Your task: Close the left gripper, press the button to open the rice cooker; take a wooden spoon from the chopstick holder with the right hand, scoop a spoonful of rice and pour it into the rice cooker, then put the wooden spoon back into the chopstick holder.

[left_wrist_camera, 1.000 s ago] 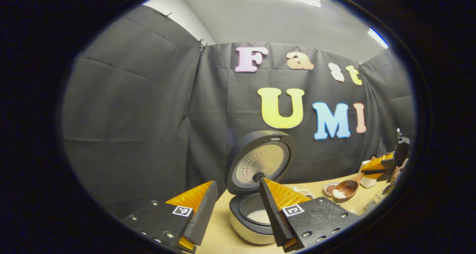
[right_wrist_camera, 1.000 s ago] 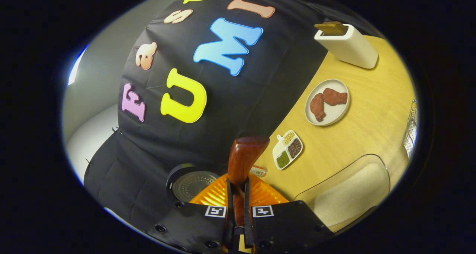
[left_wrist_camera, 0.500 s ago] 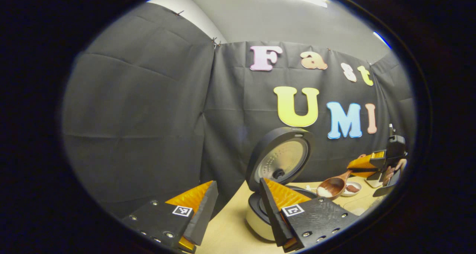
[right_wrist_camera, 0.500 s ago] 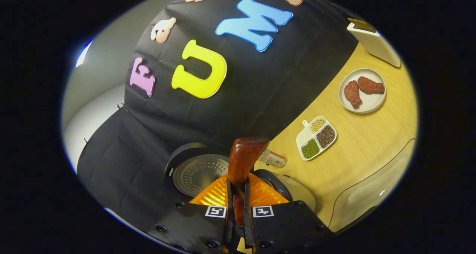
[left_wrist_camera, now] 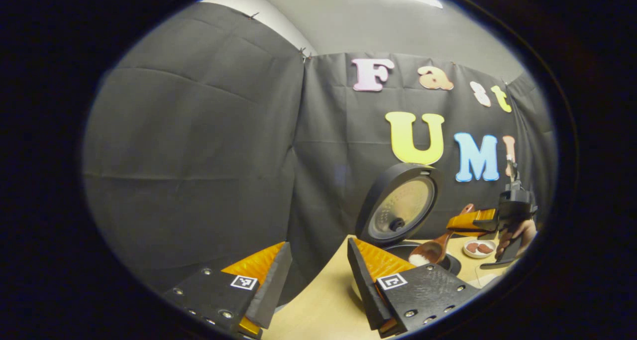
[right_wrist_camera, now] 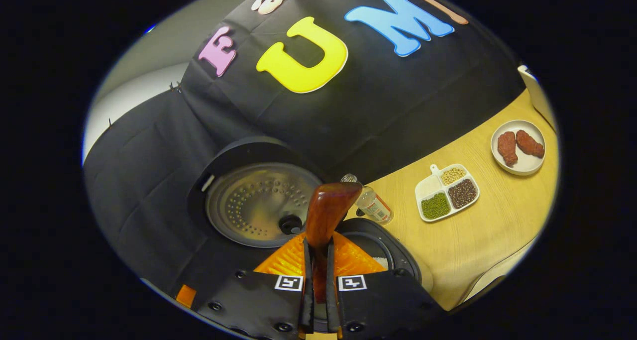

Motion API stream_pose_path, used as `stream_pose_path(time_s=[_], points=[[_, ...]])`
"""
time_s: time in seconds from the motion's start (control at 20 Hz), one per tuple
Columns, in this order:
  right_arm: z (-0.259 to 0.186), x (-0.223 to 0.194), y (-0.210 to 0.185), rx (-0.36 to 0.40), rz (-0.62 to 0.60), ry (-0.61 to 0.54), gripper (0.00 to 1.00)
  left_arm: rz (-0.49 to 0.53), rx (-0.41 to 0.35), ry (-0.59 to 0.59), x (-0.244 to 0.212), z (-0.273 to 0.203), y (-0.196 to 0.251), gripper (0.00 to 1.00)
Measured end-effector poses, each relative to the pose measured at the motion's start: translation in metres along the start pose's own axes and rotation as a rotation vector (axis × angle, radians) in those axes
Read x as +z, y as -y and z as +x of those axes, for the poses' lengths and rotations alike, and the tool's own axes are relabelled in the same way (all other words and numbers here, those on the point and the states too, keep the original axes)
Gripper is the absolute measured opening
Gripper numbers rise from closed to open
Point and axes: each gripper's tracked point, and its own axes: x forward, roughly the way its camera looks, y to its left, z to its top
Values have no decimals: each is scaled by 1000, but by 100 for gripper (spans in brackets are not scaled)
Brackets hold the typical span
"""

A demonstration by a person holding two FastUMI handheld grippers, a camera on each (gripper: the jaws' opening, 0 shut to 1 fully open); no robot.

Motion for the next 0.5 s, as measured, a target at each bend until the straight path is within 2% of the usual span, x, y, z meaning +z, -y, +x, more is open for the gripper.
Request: stream_pose_path(time_s=[0.25, 0.3, 0.5], points=[[16, -14, -6, -16, -226, -7, 12, 1, 47, -10, -9, -10, -20, 73], [18, -17, -10, -12, -278, -2, 12, 0, 54, -12, -9, -12, -22, 70], [16, -22, -21, -9, -500, 20, 12, -6, 66, -13, -7, -16, -21, 71]])
